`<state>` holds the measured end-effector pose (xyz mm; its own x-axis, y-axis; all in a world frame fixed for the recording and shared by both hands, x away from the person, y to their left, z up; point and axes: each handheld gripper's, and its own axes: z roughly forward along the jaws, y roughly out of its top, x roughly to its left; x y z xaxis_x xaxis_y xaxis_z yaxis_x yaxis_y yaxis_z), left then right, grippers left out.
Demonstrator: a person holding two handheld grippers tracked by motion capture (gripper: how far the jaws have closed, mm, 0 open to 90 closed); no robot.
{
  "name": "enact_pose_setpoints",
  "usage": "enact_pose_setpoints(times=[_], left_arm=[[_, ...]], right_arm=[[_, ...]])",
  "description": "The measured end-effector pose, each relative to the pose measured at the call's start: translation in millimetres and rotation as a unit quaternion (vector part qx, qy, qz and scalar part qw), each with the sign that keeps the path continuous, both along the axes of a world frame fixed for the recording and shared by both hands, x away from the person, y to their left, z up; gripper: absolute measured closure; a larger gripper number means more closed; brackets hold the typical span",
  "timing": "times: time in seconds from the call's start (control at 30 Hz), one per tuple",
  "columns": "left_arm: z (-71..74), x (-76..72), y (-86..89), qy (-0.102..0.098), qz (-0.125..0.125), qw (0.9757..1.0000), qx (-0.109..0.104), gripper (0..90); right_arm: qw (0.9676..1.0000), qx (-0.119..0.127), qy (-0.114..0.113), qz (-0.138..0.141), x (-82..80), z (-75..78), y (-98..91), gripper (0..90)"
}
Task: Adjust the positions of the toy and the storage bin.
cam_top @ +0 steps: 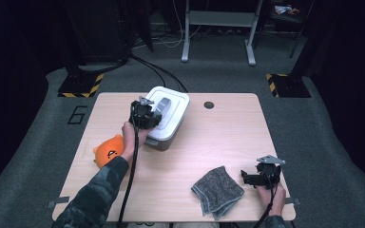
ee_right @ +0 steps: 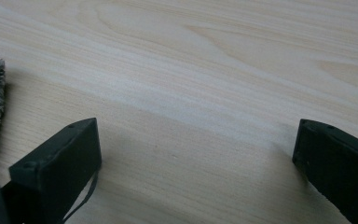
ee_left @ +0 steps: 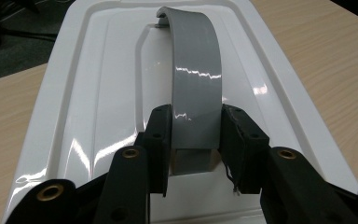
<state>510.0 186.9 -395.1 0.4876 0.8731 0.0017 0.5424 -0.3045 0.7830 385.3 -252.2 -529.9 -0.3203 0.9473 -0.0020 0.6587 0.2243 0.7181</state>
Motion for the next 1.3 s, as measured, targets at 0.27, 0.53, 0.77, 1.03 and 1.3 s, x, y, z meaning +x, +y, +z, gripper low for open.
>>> enact_pose_setpoints(times=[0.27, 0.53, 0.77, 1.03, 1.3], left_arm=[[2.5, 0.1, 1.9, -0.002, 0.013, 0.9999, 0.009, 48.3], [12.1, -4.4, 38.8, -0.021, 0.024, 0.9995, -0.004, 26.2], [8.7, -5.5, 76.6, -0.015, 0.049, 0.9987, 0.000, 24.7], [-5.8, -8.5, 88.7, 0.009, 0.043, 0.9990, 0.003, 32.8], [-7.6, -10.4, 88.6, 0.023, 0.021, 0.9991, -0.030, 41.5]], right_arm=[[1.0000, 0.001, 0.000, -0.001, 0.0, 0.0, 0.1, 0.1], [1.0000, 0.000, 0.000, -0.001, 0.0, 0.0, 0.1, 0.1], [1.0000, 0.001, 0.000, -0.002, 0.0, 0.0, 0.0, 0.2], [1.0000, 0.000, 0.000, -0.003, -0.1, 0.0, 0.0, 0.4], [1.0000, 0.001, -0.001, -0.006, -0.2, 0.0, 0.2, 0.7]])
